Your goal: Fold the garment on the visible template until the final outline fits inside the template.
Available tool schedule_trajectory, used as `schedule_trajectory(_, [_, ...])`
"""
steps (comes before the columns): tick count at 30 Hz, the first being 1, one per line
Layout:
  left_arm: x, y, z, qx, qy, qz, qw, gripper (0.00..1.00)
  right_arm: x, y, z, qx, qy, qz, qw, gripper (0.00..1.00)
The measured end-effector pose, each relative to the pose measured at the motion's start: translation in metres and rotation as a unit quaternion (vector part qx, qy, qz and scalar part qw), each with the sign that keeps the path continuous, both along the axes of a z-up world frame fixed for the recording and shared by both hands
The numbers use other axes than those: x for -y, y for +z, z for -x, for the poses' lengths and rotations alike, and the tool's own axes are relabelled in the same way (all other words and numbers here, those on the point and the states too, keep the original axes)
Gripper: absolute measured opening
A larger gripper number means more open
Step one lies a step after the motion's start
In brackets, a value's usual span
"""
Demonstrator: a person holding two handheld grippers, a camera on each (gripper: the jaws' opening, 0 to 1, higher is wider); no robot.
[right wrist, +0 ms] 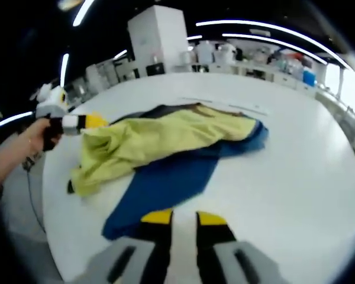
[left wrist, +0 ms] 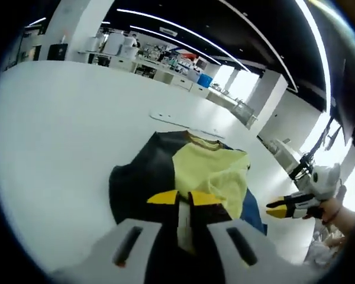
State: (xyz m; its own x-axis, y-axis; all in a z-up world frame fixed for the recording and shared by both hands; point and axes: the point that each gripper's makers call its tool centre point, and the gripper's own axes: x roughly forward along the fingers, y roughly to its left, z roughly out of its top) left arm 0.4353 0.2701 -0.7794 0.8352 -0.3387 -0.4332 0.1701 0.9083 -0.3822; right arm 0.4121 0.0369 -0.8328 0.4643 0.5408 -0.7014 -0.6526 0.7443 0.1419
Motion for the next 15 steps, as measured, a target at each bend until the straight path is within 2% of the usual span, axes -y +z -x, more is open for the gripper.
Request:
schedule_trajectory(4, [0.011,0.016,0.009,0.025,-0.039,-0.038,0.9982,0.16,-0.003,0.002,0.008,0.0,0.01,-0.002,0.9999,0.13])
schedule_trajectory(7, [0.016,0.022,0.015,0.039,-0.072,-0.086,0.993,0.18,-0.005,0.002,0.015,-0.001,0.018,-0.003,0.9998,0.14])
schedule_trajectory(9, [0.019,0.026,0.019,0.051,-0.096,-0.123,0.9864,0.19,-0.005,0.001,0.018,-0.002,0.022,-0.003,0.9997,0.15])
schedule_trajectory(12, [0.028,0.031,0.026,0.06,-0.119,-0.146,0.9803,0.21,-0.006,-0.001,0.018,-0.005,0.03,-0.001,0.9995,0.16])
schedule_trajectory(15, [0.032,0.038,0.03,0.073,-0.129,-0.145,0.9783,0.23,-0.007,-0.002,0.024,-0.007,0.037,-0.001,0.9993,0.17])
